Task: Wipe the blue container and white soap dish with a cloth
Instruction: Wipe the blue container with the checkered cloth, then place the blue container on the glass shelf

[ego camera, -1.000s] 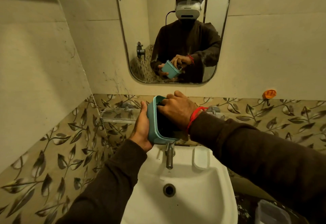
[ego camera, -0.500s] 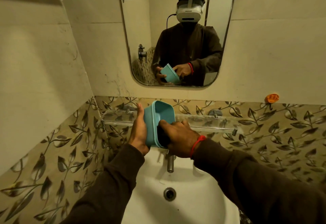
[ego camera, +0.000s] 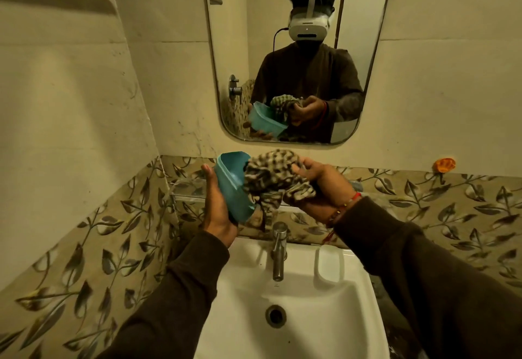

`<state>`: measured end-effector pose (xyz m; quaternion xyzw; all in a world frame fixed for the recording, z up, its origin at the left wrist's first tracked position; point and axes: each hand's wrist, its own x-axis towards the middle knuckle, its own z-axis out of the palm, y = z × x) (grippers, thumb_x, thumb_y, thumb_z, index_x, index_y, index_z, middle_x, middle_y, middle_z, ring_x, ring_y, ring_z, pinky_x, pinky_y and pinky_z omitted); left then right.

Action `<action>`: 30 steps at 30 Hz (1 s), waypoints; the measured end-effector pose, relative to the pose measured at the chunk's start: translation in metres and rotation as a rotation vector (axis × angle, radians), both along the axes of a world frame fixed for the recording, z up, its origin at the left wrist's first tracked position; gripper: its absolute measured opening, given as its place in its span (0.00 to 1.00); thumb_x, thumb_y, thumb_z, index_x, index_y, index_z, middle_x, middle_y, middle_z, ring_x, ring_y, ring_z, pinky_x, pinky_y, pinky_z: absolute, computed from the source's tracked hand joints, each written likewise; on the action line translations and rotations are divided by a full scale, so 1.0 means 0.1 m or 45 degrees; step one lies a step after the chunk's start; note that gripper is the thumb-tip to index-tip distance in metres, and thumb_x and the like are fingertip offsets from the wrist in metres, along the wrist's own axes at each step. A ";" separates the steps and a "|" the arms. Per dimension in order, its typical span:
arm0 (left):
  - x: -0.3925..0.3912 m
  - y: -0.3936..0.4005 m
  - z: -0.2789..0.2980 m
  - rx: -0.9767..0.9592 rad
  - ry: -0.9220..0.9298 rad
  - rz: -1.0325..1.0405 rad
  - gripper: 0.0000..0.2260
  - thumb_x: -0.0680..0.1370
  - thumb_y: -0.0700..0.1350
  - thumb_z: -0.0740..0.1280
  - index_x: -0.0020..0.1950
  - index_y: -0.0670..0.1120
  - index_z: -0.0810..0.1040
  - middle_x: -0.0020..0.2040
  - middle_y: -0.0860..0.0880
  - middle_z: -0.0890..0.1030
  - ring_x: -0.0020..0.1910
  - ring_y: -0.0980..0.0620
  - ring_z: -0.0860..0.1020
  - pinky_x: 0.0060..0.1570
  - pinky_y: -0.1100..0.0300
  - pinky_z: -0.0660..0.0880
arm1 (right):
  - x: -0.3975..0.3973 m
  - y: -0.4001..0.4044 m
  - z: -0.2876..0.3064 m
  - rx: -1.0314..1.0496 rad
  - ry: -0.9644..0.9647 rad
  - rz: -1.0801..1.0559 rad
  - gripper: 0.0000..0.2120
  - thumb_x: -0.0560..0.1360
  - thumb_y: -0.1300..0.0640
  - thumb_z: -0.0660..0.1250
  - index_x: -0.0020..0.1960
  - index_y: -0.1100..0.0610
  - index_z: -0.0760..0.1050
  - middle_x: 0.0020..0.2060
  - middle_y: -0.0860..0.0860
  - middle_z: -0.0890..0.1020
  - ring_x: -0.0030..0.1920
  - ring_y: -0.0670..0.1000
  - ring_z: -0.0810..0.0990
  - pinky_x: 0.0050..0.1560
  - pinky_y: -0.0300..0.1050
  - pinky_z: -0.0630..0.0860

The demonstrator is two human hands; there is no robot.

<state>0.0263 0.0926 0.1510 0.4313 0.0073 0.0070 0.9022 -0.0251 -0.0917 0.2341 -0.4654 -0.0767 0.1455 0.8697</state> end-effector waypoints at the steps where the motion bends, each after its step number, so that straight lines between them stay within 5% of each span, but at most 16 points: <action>1: 0.00 0.04 -0.01 -0.012 0.018 0.036 0.35 0.76 0.72 0.55 0.72 0.49 0.74 0.64 0.39 0.81 0.57 0.42 0.83 0.50 0.46 0.82 | 0.01 -0.05 0.00 0.085 0.010 0.006 0.15 0.74 0.65 0.56 0.56 0.60 0.78 0.49 0.59 0.80 0.46 0.57 0.76 0.49 0.55 0.73; 7: 0.15 0.38 -0.10 -0.082 0.052 0.149 0.30 0.77 0.62 0.64 0.76 0.49 0.66 0.72 0.36 0.72 0.67 0.36 0.75 0.48 0.44 0.82 | 0.02 -0.22 -0.11 0.409 0.112 -0.021 0.23 0.70 0.62 0.58 0.64 0.56 0.74 0.62 0.63 0.75 0.61 0.67 0.75 0.55 0.72 0.73; 11: 0.35 0.56 -0.03 -0.097 0.127 0.163 0.26 0.78 0.58 0.64 0.74 0.51 0.70 0.71 0.37 0.73 0.65 0.36 0.75 0.55 0.38 0.78 | -0.02 -0.18 -0.19 0.292 0.142 -0.048 0.14 0.73 0.52 0.61 0.48 0.59 0.80 0.46 0.58 0.80 0.47 0.58 0.80 0.47 0.57 0.81; 14: 0.42 0.56 0.05 -0.142 0.167 0.075 0.18 0.76 0.63 0.64 0.57 0.52 0.81 0.61 0.40 0.81 0.56 0.39 0.80 0.47 0.41 0.82 | -0.04 -0.11 -0.24 0.283 0.032 0.010 0.14 0.76 0.52 0.62 0.41 0.61 0.80 0.37 0.55 0.82 0.39 0.53 0.82 0.42 0.48 0.81; 19: 0.48 0.35 0.01 0.066 0.216 -0.053 0.23 0.77 0.61 0.65 0.65 0.47 0.78 0.58 0.40 0.82 0.50 0.41 0.82 0.46 0.48 0.80 | 0.00 0.12 -0.29 -0.022 0.007 -0.040 0.13 0.76 0.53 0.61 0.42 0.61 0.78 0.35 0.55 0.81 0.37 0.52 0.81 0.43 0.46 0.79; 25: 0.66 0.39 0.04 0.451 0.121 0.406 0.18 0.78 0.54 0.64 0.63 0.47 0.77 0.60 0.37 0.81 0.56 0.36 0.80 0.48 0.46 0.77 | 0.00 0.11 -0.49 -0.165 0.089 -0.146 0.12 0.74 0.52 0.66 0.44 0.61 0.79 0.36 0.55 0.79 0.39 0.54 0.78 0.49 0.50 0.74; 30: 0.91 0.48 0.06 0.764 0.060 0.481 0.16 0.82 0.50 0.60 0.68 0.46 0.76 0.60 0.40 0.80 0.57 0.40 0.79 0.55 0.45 0.78 | -0.05 0.10 -0.65 -0.223 0.124 -0.152 0.14 0.72 0.50 0.68 0.46 0.61 0.80 0.38 0.56 0.80 0.41 0.55 0.79 0.51 0.52 0.74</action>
